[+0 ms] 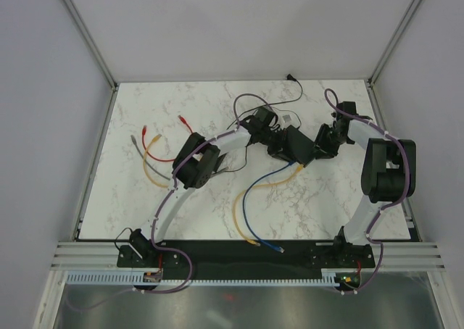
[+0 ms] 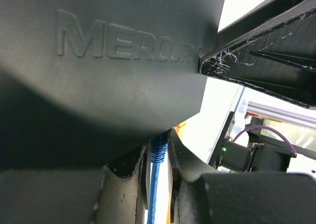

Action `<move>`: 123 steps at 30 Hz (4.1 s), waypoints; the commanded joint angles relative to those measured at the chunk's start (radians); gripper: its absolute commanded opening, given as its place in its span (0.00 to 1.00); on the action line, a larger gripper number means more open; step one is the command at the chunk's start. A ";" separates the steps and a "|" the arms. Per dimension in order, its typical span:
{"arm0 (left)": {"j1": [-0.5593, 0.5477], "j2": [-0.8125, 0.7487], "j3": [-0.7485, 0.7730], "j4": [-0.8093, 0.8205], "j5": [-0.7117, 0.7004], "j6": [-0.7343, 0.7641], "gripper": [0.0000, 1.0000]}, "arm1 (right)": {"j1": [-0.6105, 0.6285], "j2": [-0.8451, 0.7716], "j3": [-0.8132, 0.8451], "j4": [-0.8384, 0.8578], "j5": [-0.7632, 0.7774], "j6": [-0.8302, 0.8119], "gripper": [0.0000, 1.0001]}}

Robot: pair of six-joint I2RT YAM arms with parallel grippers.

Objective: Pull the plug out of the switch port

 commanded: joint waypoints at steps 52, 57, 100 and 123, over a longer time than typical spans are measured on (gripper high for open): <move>0.232 -0.964 -0.514 -0.224 -0.196 0.207 0.02 | 0.030 0.036 -0.056 0.043 0.123 -0.065 0.59; 0.400 -1.115 -0.586 -0.277 -0.249 0.210 0.02 | 0.050 0.036 -0.046 0.030 0.133 -0.074 0.60; 0.973 -0.564 -0.397 -0.260 -0.450 0.349 0.02 | 0.121 -0.107 -0.105 -0.039 0.146 -0.099 0.64; 0.506 -0.946 -0.633 -0.202 -0.365 0.210 0.65 | 0.121 -0.135 -0.039 -0.079 0.162 -0.085 0.66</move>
